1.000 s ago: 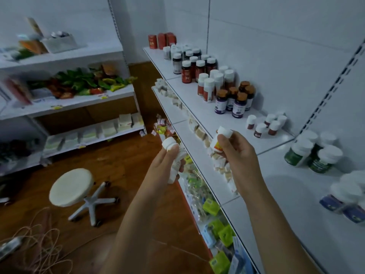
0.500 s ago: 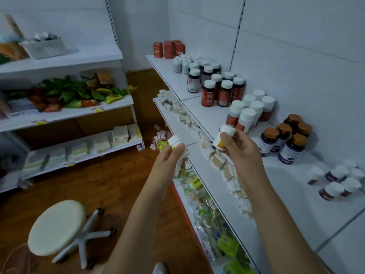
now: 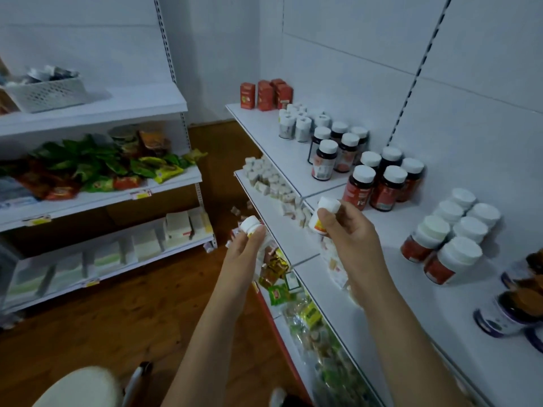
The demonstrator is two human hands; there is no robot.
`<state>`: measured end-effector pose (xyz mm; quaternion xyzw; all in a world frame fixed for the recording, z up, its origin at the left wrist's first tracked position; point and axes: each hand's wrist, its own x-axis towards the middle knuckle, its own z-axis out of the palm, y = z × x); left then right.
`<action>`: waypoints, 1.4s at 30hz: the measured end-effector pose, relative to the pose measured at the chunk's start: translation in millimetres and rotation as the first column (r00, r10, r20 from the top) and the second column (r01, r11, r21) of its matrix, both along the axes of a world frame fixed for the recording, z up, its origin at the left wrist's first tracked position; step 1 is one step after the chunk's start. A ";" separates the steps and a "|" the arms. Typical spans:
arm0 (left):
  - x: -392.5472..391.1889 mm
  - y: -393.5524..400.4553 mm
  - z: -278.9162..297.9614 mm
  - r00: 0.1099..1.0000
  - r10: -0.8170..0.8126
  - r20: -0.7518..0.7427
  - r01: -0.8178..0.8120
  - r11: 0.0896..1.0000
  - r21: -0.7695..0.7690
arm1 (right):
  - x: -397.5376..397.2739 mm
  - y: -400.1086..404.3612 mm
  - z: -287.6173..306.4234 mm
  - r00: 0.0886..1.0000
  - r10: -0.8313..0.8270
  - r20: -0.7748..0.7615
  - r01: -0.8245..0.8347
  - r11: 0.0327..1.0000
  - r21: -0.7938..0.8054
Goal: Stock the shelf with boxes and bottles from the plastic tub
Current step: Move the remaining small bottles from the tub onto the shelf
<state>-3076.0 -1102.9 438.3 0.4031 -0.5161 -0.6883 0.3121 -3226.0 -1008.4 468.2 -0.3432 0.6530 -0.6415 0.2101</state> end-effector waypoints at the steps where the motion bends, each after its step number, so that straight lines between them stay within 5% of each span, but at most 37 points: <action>1: -6.2 -15.7 -3.5 1.000 -0.003 0.001 0.003 1.000 -0.003 | -8.1 -14.4 -1.6 1.000 -0.004 0.002 0.004 1.000 0.000; 21: -159.9 -360.3 -4.0 0.977 0.094 0.190 -0.079 0.993 -0.085 | -168.9 -376.3 -14.9 0.996 -0.077 -0.033 0.077 0.997 0.002; 30: -225.6 -503.3 -22.6 0.976 -0.092 0.197 0.120 0.984 -0.131 | -197.5 -491.8 -44.1 0.978 -0.205 -0.029 0.206 0.977 0.048; 36: -281.3 -606.9 -31.0 0.894 -0.329 0.304 0.416 0.862 -0.290 | -222.9 -576.3 -63.4 0.912 -0.408 -0.037 0.409 0.904 0.124; 42: -346.1 -682.6 -37.2 0.777 -0.439 0.452 0.621 0.652 -0.434 | -253.6 -621.2 -75.2 0.762 -0.591 -0.265 0.641 0.748 0.175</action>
